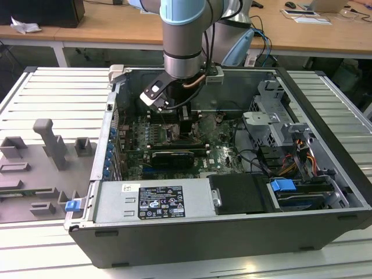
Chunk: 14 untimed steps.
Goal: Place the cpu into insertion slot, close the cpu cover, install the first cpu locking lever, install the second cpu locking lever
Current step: 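Place the cpu into insertion slot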
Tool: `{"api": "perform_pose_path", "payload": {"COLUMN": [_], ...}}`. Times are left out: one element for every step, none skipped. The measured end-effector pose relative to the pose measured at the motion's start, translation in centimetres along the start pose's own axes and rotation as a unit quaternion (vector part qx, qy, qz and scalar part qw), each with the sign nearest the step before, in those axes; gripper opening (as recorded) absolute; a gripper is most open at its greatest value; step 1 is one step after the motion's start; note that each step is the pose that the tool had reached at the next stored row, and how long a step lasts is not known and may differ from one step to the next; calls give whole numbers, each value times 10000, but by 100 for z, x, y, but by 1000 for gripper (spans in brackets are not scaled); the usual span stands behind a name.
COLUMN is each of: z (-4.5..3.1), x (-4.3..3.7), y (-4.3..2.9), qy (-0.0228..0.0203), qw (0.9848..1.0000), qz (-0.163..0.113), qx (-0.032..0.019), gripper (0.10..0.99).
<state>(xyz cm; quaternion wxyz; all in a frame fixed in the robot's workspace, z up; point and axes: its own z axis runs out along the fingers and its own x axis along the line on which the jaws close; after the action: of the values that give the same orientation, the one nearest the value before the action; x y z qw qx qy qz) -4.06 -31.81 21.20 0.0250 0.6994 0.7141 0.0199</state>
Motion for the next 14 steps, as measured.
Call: {"api": "perform_pose_path", "payload": {"z": [2, 5, 12, 18, 24, 30, 37, 45, 50, 60, 68, 72, 76, 93], "x": [0, 1, 2, 2, 3, 3, 3, 3, 4, 7, 11, 16, 20, 38], "y": [-6, -9, -15, -16, -20, -21, -27, -27, -27, -27, -28, -29, -29, -29], "qy": [0, 1, 0, -1, -3, -5, -6, -6, -5, -6, -6, -6, -6, -7], "qw": [10000, 10000, 10000, 10000, 10000, 10000, 10000, 10000, 10000, 10000, 10000, 10000, 10000, 10000], "qz": [1, 2, 6, 16, 46, 70, 89, 89, 88, 88, 89, 90, 90, 89], "qx": [0, 0, 0, 0, 1, 1, 1, 1, 2, 4, 5, 5, 5, 8], "gripper": [541, 541, 541, 541, 541, 541, 541, 541, 541, 541, 541, 541, 541, 541]}}
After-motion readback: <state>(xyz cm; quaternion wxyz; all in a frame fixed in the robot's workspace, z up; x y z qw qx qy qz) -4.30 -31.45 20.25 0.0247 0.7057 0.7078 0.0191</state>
